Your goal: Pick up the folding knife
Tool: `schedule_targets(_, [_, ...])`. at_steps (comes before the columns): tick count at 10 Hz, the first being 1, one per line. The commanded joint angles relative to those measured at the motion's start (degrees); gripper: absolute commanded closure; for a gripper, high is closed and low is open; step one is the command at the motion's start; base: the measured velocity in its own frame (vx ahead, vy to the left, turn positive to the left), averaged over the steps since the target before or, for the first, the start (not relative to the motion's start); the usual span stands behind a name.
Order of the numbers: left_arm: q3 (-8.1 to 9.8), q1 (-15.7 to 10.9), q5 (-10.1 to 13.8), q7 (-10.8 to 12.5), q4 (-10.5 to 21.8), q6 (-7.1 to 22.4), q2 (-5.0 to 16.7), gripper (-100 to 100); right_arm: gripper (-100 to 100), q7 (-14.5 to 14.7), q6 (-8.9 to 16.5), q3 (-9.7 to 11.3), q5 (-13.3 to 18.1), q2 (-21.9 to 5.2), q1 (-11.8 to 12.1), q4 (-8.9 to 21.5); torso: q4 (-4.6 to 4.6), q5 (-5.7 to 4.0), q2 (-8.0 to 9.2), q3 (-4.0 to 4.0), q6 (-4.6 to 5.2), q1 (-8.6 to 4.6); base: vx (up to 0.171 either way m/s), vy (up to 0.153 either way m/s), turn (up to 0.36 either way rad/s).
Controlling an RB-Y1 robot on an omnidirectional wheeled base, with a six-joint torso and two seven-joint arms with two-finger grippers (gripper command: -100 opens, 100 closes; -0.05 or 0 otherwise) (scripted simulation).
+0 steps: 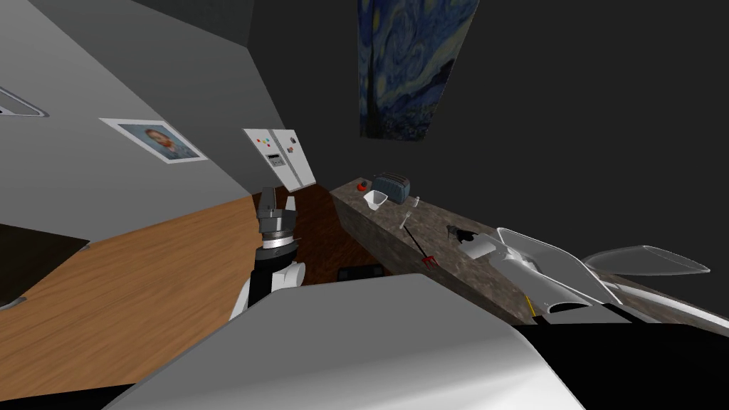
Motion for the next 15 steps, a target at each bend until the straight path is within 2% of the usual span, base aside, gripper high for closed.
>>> schedule_targets(1, [0.0,0.0,0.0,0.0,0.0,0.0,0.0,0,-100,2.9,0.7,-0.9,0.0,2.1,-2.9,1.5,0.0,0.0,0.0,0.0,0.0,0.0,-0.062,-0.038,-0.035])
schedule_targets(3, [0.0,0.0,0.0,0.0,0.0,0.0,0.0,0,-100,5.4,0.7,-0.9,0.0,2.1,-3.3,1.5,0.0,0.01,-0.01,0.0,-0.02,0.08,-0.027,-0.006,0.002])
schedule_targets(4, [0.0,0.0,0.0,0.0,0.0,0.0,0.0,0,-100,7.5,2.1,-3.0,0.0,4.8,-6.0,4.2,-0.01,0.03,-0.09,-0.04,-0.02,0.14,-0.047,-0.03,-0.06])
schedule_targets(5, [0.0,0.0,0.0,0.0,0.0,0.0,0.0,0,-100,9.0,2.1,-3.0,0.0,5.7,-7.6,4.2,-0.01,0.01,-0.02,-0.01,0.0,0.05,-0.063,-0.029,-0.034])
schedule_targets(6, [0.0,0.0,0.0,0.0,0.0,0.0,0.0,0,-100,10.8,2.1,-3.0,0.0,5.7,-7.7,4.2,0.01,0.01,0.02,0.02,-0.02,0.05,-0.035,-0.016,0.006])
schedule_targets(7, [0.0,0.0,0.0,0.0,0.0,0.0,0.0,0,-100,12.4,3.4,-5.0,0.1,8.1,-10.0,6.6,0.0,0.02,-0.02,-0.01,-0.01,0.09,-0.066,-0.043,-0.054])
schedule_targets(8, [0.0,0.0,0.0,0.0,0.0,0.0,0.0,0,-100,13.9,3.4,-5.0,0.1,9.3,-11.6,6.9,0.01,0.0,0.05,0.03,0.0,0.0,-0.069,-0.038,-0.033])
schedule_targets(10, [0.0,0.0,0.0,0.0,0.0,0.0,0.0,0,-100,16.6,3.4,-5.0,0.1,9.3,-12.2,6.9,0.0,0.02,-0.04,-0.01,-0.02,0.09,-0.015,-0.008,0.001])
schedule_targets(11, [0.0,0.0,0.0,0.0,0.0,0.0,0.0,0,-100,18.5,4.8,-7.1,0.2,12.2,-14.7,9.3,-0.02,0.04,-0.12,-0.06,-0.01,0.14,-0.045,-0.038,-0.051])
schedule_targets(12, [0.0,0.0,0.0,0.0,0.0,0.0,0.0,0,-100,20.0,4.8,-7.1,0.2,12.9,-16.3,9.6,-0.01,0.01,-0.04,-0.03,0.0,0.03,-0.061,-0.039,-0.037])
schedule_targets(14, [0.0,0.0,0.0,0.0,0.0,0.0,0.0,0,-100,22.2,4.8,-7.1,0.2,12.9,-16.6,9.6,0.0,0.02,-0.03,-0.01,-0.01,0.1,-0.022,-0.007,0.002])
schedule_targets(15, [0.0,0.0,0.0,0.0,0.0,0.0,0.0,0,-100,24.3,6.2,-9.2,0.2,15.7,-18.9,11.8,-0.02,0.04,-0.11,-0.05,-0.01,0.15,-0.045,-0.032,-0.063])
